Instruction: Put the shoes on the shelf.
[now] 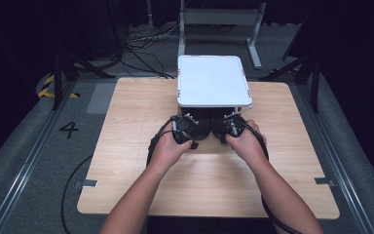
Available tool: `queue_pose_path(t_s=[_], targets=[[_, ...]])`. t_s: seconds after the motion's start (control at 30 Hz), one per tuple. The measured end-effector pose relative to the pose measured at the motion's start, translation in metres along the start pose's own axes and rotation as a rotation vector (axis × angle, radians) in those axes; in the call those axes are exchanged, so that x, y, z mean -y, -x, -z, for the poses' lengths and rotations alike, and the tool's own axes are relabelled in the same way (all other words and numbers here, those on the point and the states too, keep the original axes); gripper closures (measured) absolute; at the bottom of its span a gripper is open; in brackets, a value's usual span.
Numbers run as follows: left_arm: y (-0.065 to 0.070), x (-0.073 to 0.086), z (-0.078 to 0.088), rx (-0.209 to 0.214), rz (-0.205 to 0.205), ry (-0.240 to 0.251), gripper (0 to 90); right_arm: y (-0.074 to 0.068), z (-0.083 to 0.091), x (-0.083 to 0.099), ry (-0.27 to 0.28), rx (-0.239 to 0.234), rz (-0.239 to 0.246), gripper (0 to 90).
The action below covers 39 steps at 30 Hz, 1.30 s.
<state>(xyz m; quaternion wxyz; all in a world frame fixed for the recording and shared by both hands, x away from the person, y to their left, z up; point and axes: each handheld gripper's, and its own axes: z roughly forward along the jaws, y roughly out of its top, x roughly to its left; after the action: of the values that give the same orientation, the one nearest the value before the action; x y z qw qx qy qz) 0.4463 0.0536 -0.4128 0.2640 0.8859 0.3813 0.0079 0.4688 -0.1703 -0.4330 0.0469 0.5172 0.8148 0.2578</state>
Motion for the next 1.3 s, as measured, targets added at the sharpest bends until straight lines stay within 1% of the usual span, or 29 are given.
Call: queue_pose_path(t_s=[0.03,0.07,0.13,0.17,0.2,0.23,0.27,0.3,0.33,0.37,0.43,0.47,0.5,0.57,0.63,0.7,0.77,0.87,0.9,0.93,0.97,1.03,1.07,1.13,1.17,1.2,1.23,1.27,1.3], targets=[[-0.002,0.008,0.01,-0.013,0.011,0.023,65.6,0.0,0.0,-0.001,-0.003,-0.002,0.001,90.0],[-0.002,0.008,0.01,-0.013,0.011,0.023,65.4,0.0,0.0,-0.001,-0.003,-0.002,0.001,90.0],[-0.003,0.014,0.016,-0.019,0.027,0.03,65.2,-0.001,0.0,-0.001,-0.011,0.011,0.015,90.0],[-0.005,0.017,0.019,-0.025,0.025,0.035,64.8,-0.002,0.001,-0.001,-0.011,0.014,0.018,89.3],[-0.006,0.023,0.025,-0.032,0.035,0.04,63.3,-0.004,0.004,0.001,0.008,-0.009,0.019,82.4],[-0.006,0.023,0.025,-0.032,0.035,0.04,62.2,-0.004,0.004,0.001,0.008,-0.009,0.019,82.4],[-0.007,0.027,0.029,-0.04,0.041,0.054,62.2,-0.004,0.006,0.002,0.015,-0.024,0.019,81.1],[-0.01,0.033,0.035,-0.05,0.044,0.07,59.2,-0.005,0.015,0.006,0.035,-0.042,0.039,77.4],[-0.01,0.033,0.035,-0.05,0.044,0.07,58.1,-0.005,0.015,0.006,0.035,-0.042,0.039,77.4],[-0.011,0.037,0.041,-0.055,0.05,0.079,58.1,-0.005,0.018,0.008,0.046,-0.044,0.045,75.4],[-0.012,0.043,0.049,-0.067,0.055,0.096,55.9,-0.004,0.03,0.013,0.09,-0.04,0.072,66.9],[-0.012,0.046,0.053,-0.072,0.06,0.101,55.1,-0.002,0.036,0.015,0.123,-0.034,0.09,62.3],[-0.011,0.049,0.056,-0.074,0.066,0.106,54.4,0.0,0.042,0.017,0.147,-0.033,0.102,60.3],[-0.011,0.055,0.063,-0.079,0.052,0.106,50.6,0.005,0.055,0.022,0.205,-0.034,0.136,53.4],[-0.01,0.06,0.069,-0.085,0.052,0.109,48.7,0.012,0.068,0.027,0.257,-0.037,0.163,49.6],[-0.01,0.065,0.073,-0.093,0.049,0.11,46.4,0.02,0.08,0.033,0.3,-0.041,0.16,47.2],[-0.01,0.071,0.078,-0.105,0.042,0.108,43.4,0.026,0.09,0.04,0.338,-0.042,0.173,44.5],[-0.013,0.08,0.085,-0.128,0.035,0.113,37.7,0.037,0.105,0.052,0.399,-0.064,0.145,43.0],[-0.015,0.083,0.09,-0.132,0.025,0.114,35.9,0.041,0.11,0.056,0.402,-0.053,0.135,42.4],[-0.015,0.083,0.09,-0.132,0.025,0.114,32.6,0.041,0.11,0.056,0.402,-0.053,0.135,42.4],[-0.016,0.085,0.093,-0.132,0.02,0.117,32.6,0.048,0.115,0.06,0.382,-0.021,0.165,39.0],[-0.019,0.089,0.099,-0.141,0.004,0.107,28.9,0.055,0.121,0.068,0.382,0.002,0.187,38.4],[-0.021,0.094,0.106,-0.15,-0.001,0.113,27.6,0.064,0.125,0.075,0.383,0.008,0.175,38.0],[-0.025,0.1,0.11,-0.148,0.001,0.101,24.5,0.074,0.127,0.082,0.376,0.013,0.157,39.2],[-0.025,0.1,0.11,-0.148,0.001,0.101,23.8,0.074,0.127,0.082,0.376,0.013,0.157,39.2],[-0.028,0.103,0.112,-0.148,-0.005,0.097,23.8,0.078,0.129,0.084,0.369,0.023,0.154,42.4],[-0.03,0.107,0.112,-0.148,0.004,0.089,23.8,0.082,0.131,0.087,0.357,0.049,0.184,46.6],[-0.033,0.111,0.113,-0.149,0.005,0.08,23.0,0.085,0.133,0.089,0.35,0.072,0.195,45.9],[-0.038,0.116,0.113,-0.148,0.018,0.061,21.7,0.087,0.136,0.091,0.335,0.107,0.213,43.9]])
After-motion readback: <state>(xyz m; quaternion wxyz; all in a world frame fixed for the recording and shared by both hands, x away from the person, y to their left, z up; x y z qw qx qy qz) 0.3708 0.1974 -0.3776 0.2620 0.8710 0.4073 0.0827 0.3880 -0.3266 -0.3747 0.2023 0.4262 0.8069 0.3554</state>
